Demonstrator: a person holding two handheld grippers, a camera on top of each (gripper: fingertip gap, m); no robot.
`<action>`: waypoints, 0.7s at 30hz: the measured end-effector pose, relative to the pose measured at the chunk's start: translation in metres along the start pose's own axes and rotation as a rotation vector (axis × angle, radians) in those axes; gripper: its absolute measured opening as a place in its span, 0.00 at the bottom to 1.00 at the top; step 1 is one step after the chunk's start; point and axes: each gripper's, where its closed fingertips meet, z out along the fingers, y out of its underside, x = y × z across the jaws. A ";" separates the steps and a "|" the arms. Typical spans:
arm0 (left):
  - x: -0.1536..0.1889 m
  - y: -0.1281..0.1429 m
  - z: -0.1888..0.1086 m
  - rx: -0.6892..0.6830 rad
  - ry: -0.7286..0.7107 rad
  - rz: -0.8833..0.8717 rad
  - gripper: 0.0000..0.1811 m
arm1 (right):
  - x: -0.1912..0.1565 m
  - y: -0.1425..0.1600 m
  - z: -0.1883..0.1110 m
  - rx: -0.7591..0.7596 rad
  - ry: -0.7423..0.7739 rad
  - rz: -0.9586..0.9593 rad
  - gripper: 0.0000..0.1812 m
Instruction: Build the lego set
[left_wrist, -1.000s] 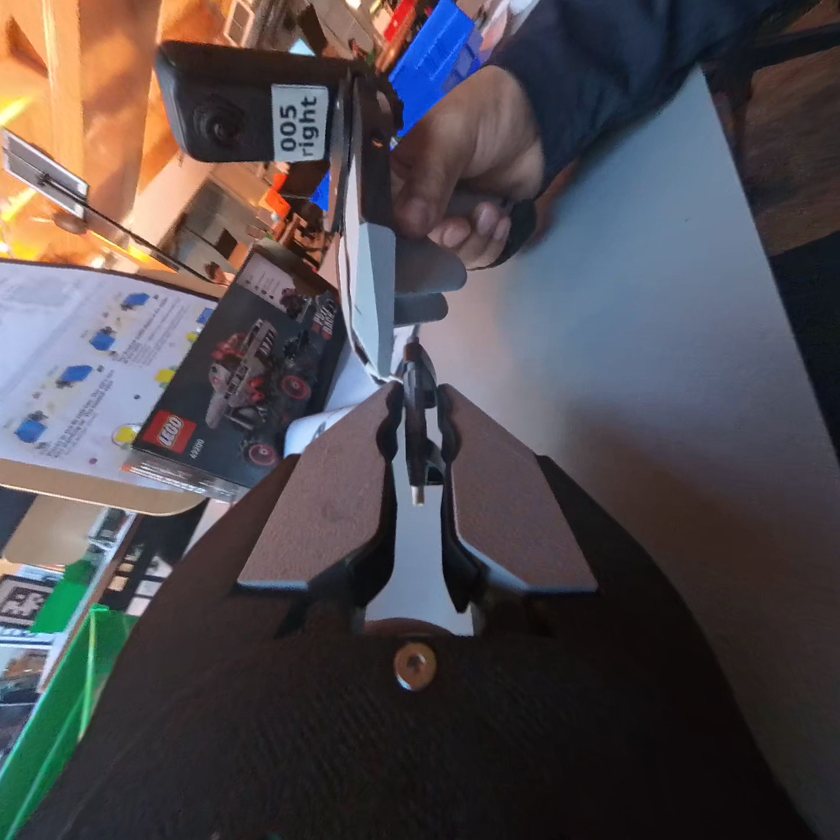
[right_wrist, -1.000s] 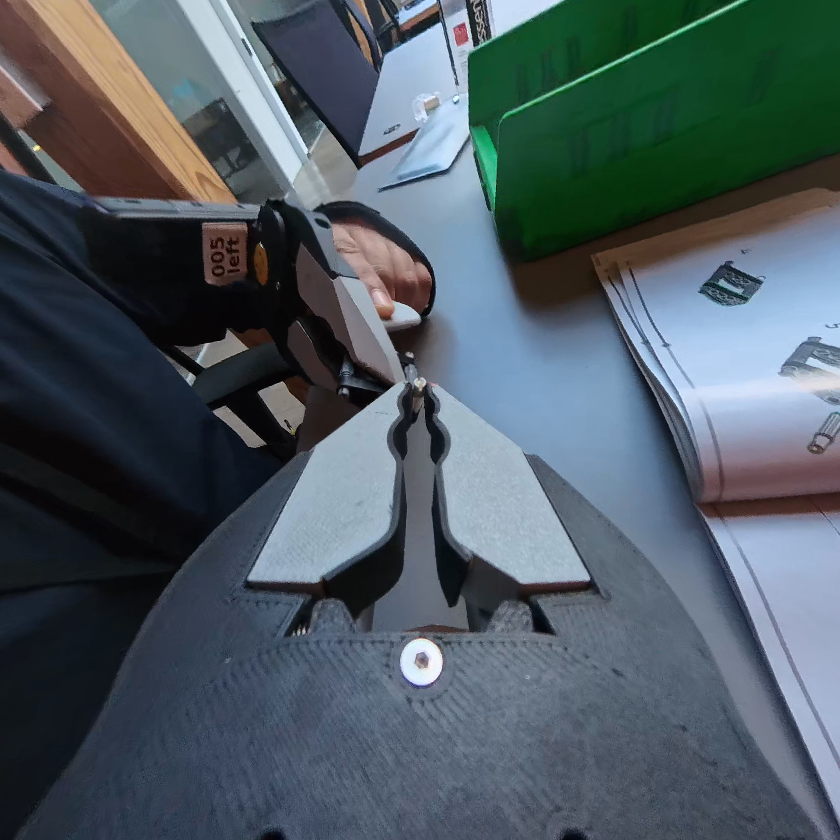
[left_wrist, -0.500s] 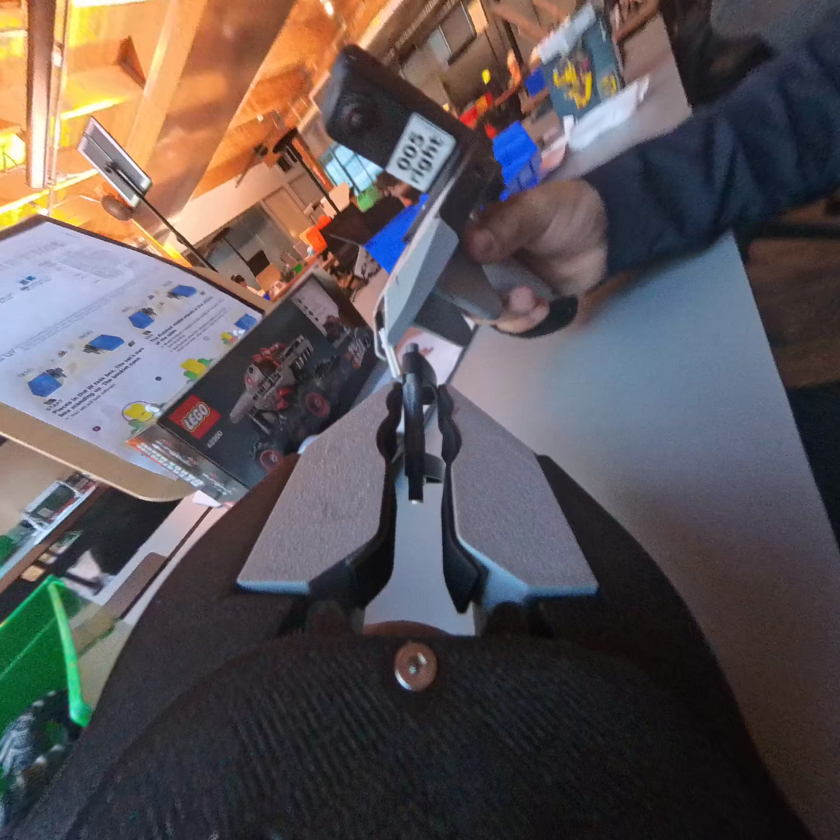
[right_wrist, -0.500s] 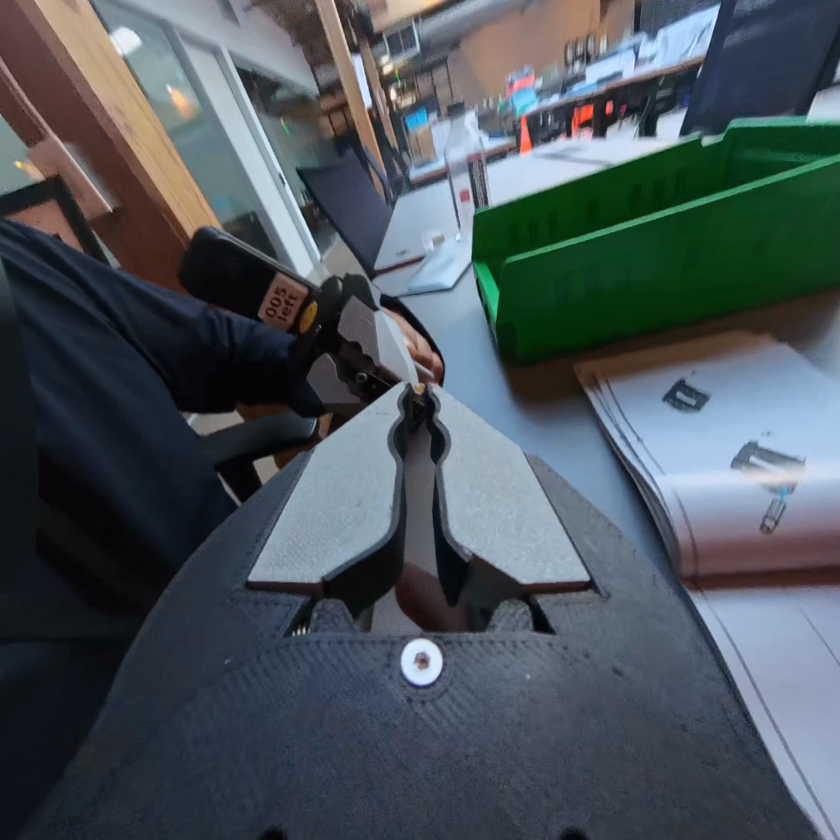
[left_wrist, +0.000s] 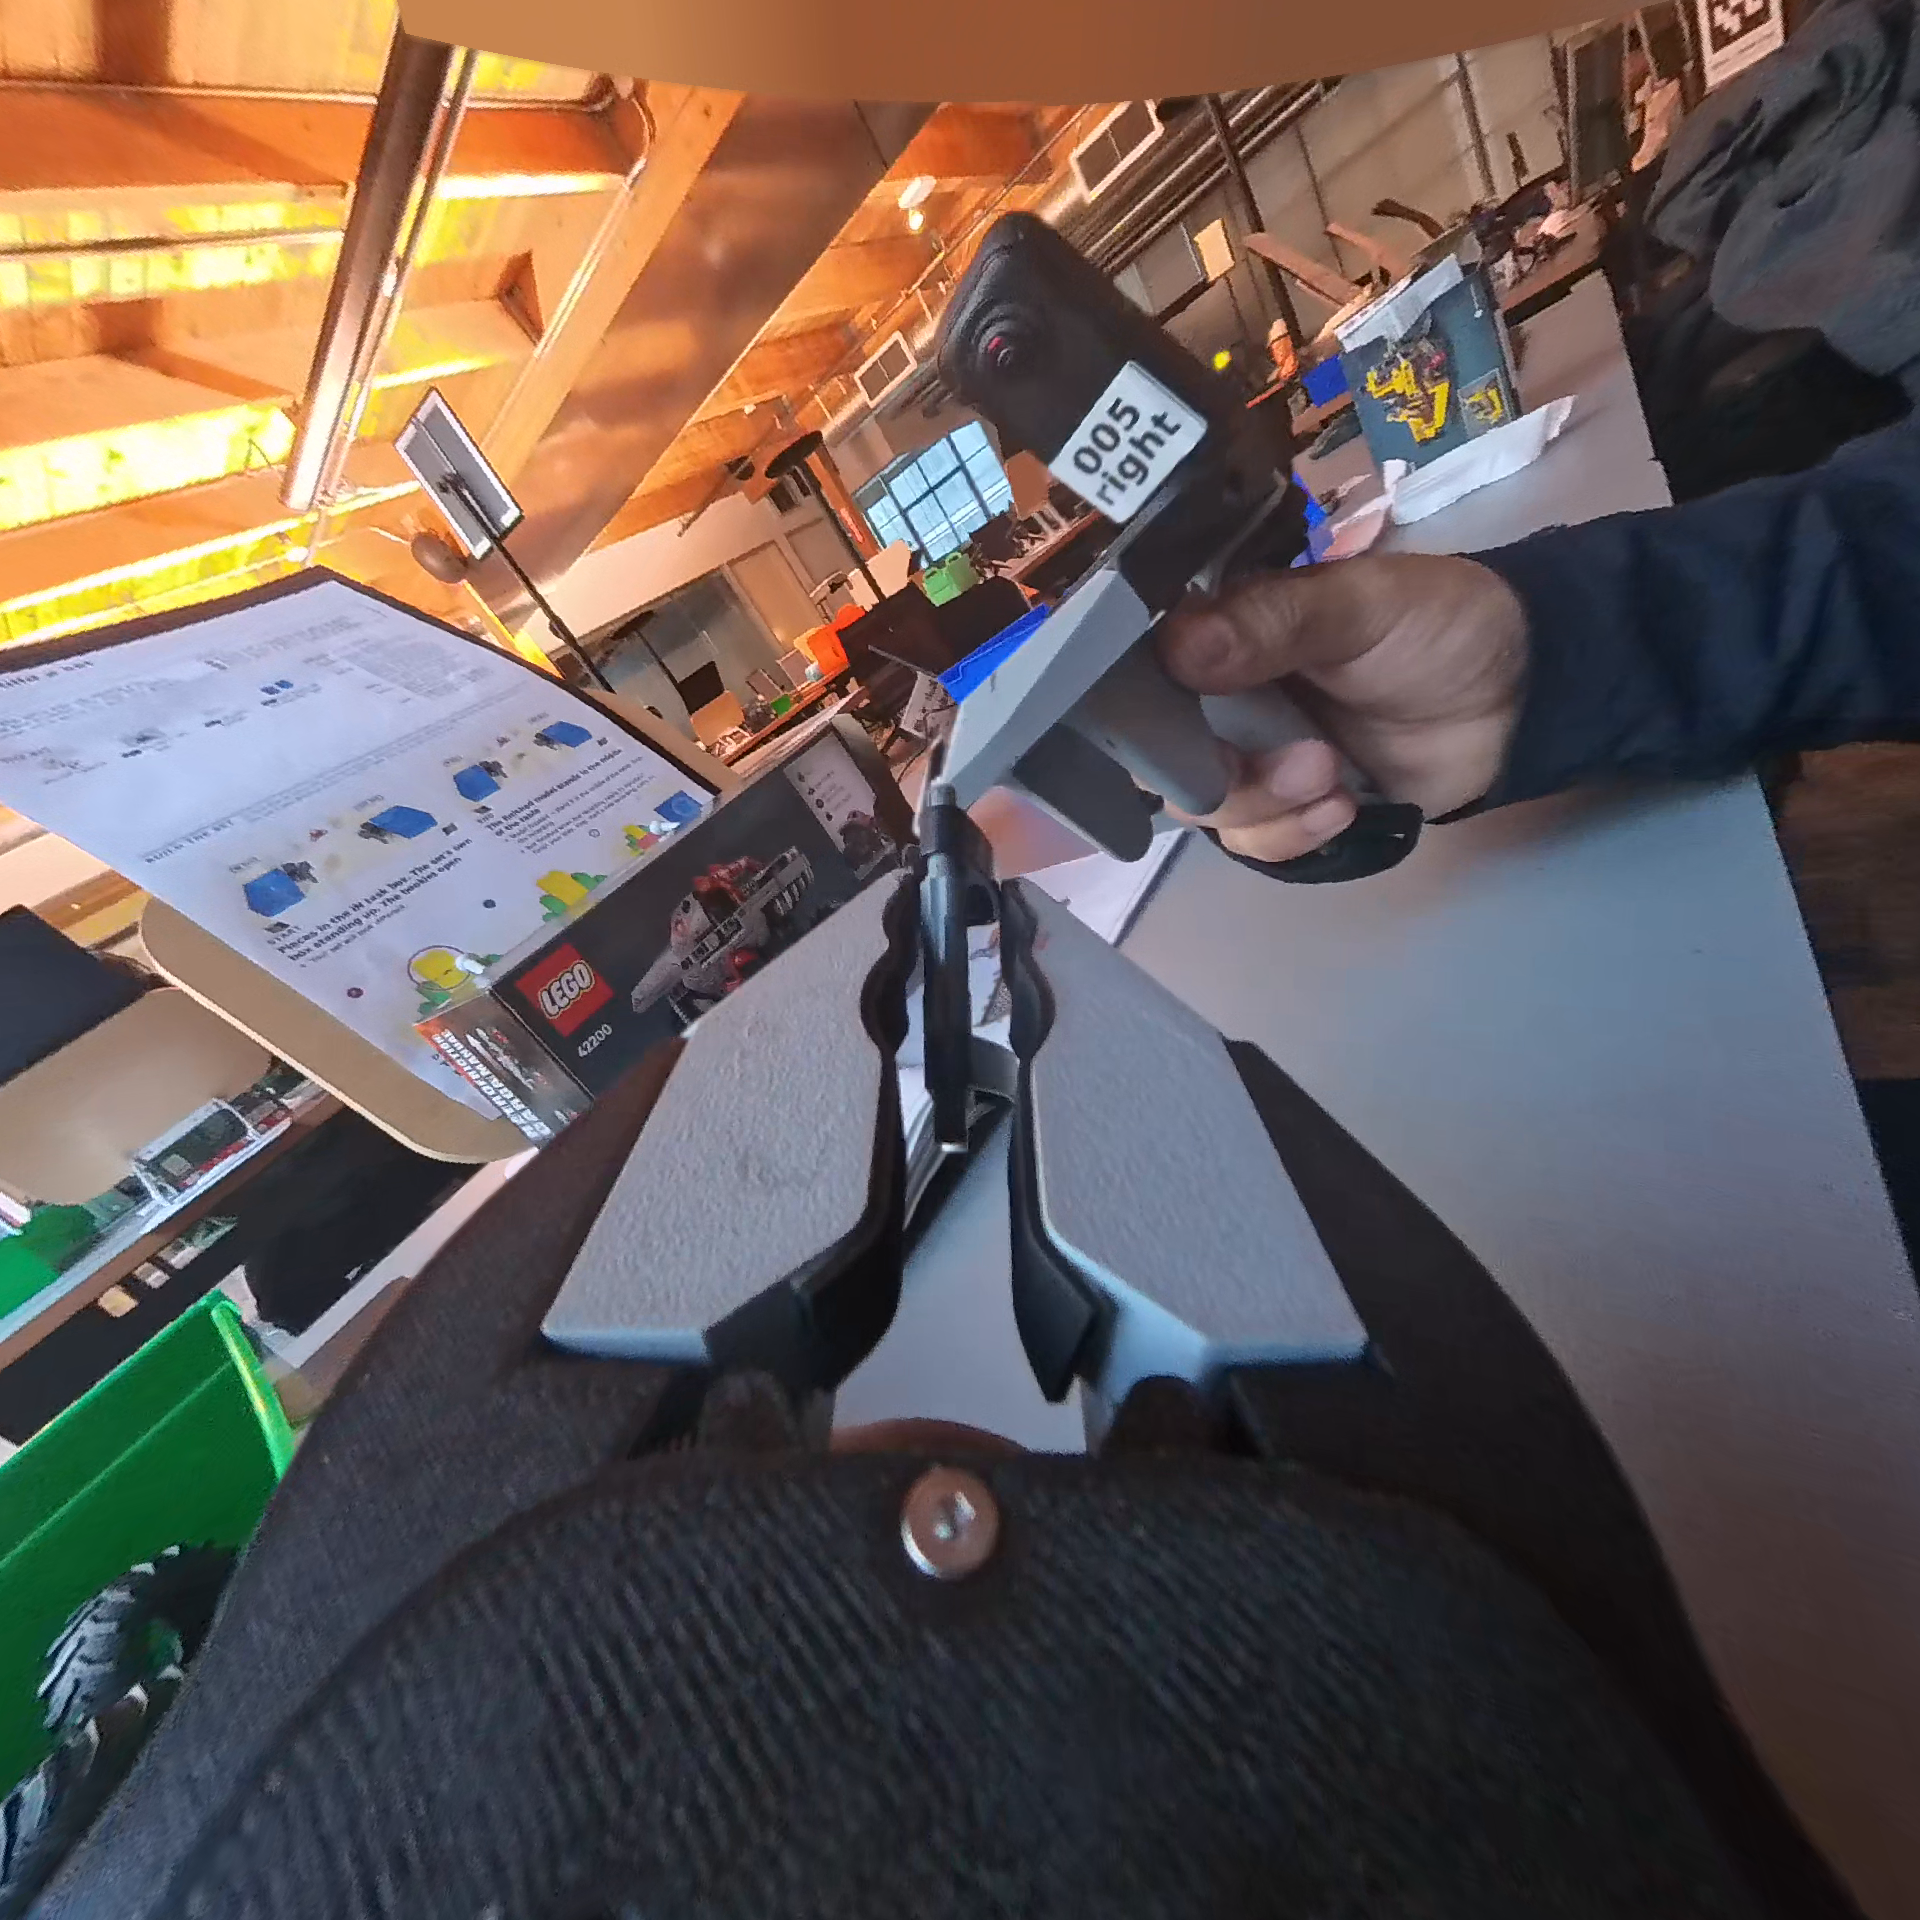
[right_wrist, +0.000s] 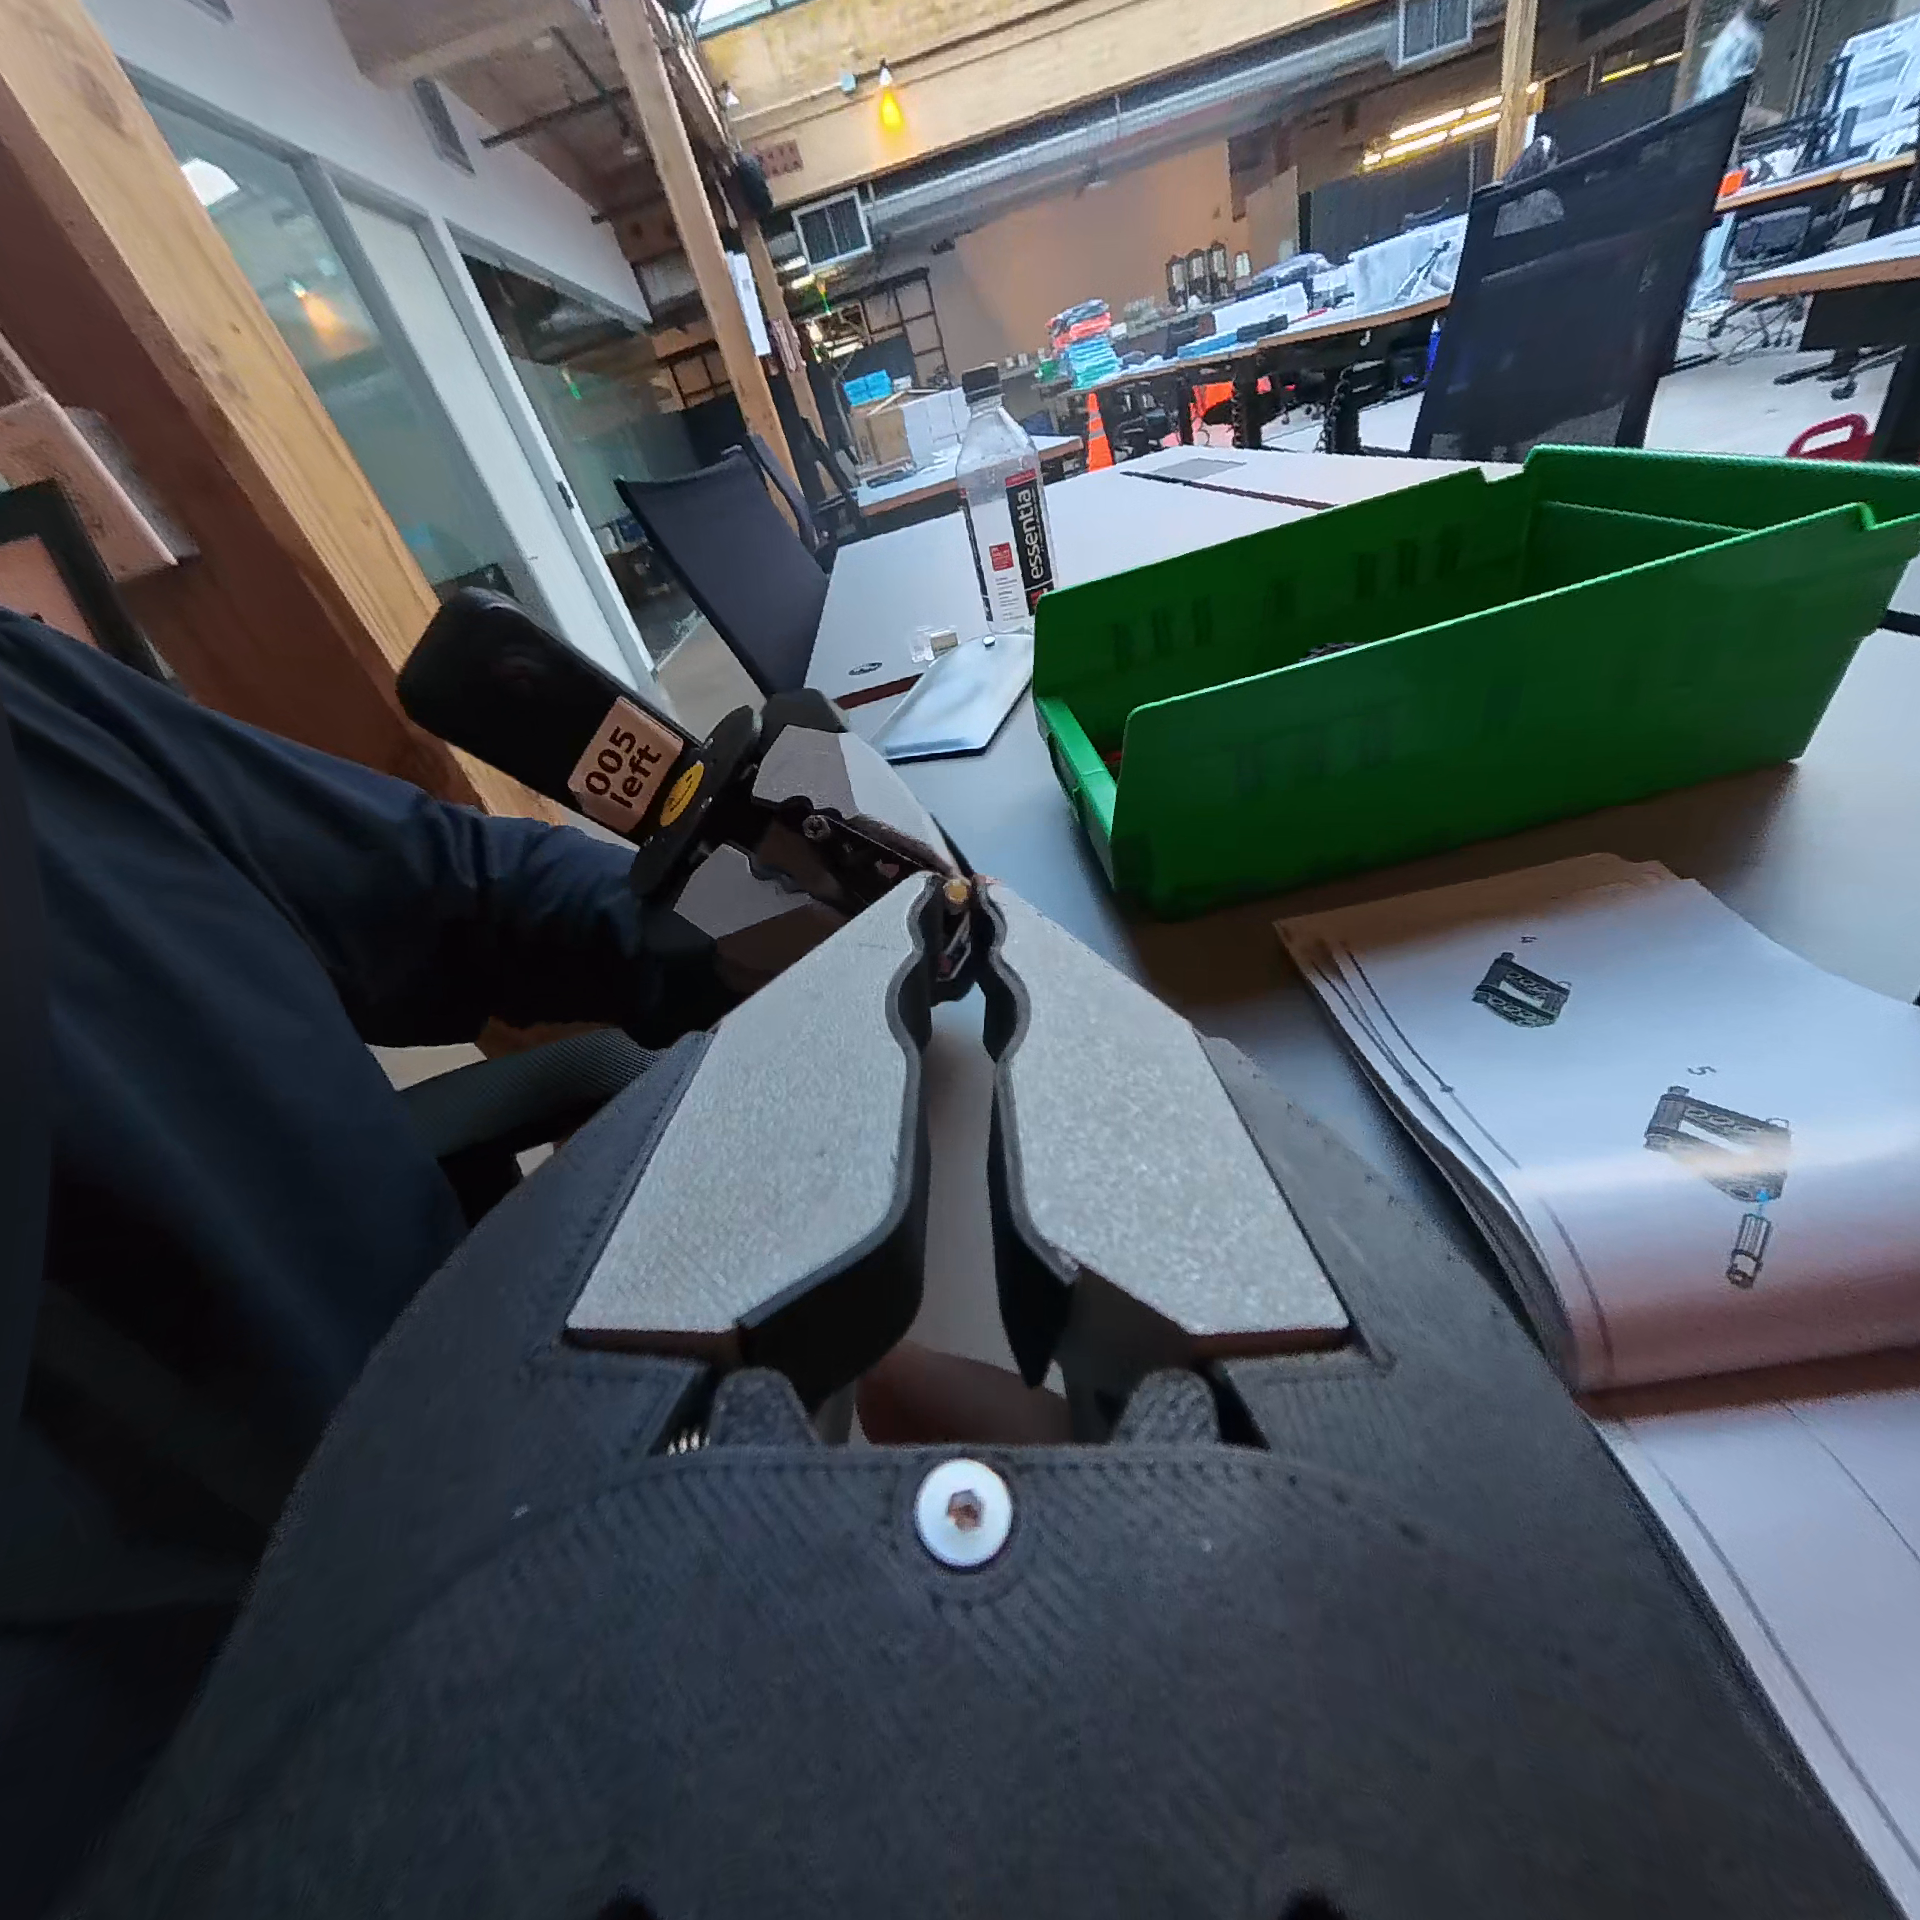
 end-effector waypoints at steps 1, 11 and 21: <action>0.000 0.000 0.000 0.000 -0.002 0.003 0.07 | 0.001 0.000 0.000 -0.001 0.002 0.001 0.01; -0.002 -0.001 0.000 -0.009 -0.040 0.080 0.07 | 0.001 -0.002 0.001 0.027 -0.007 0.051 0.01; -0.004 0.004 0.001 -0.043 -0.075 0.160 0.06 | 0.005 0.003 0.003 0.006 0.025 0.056 0.01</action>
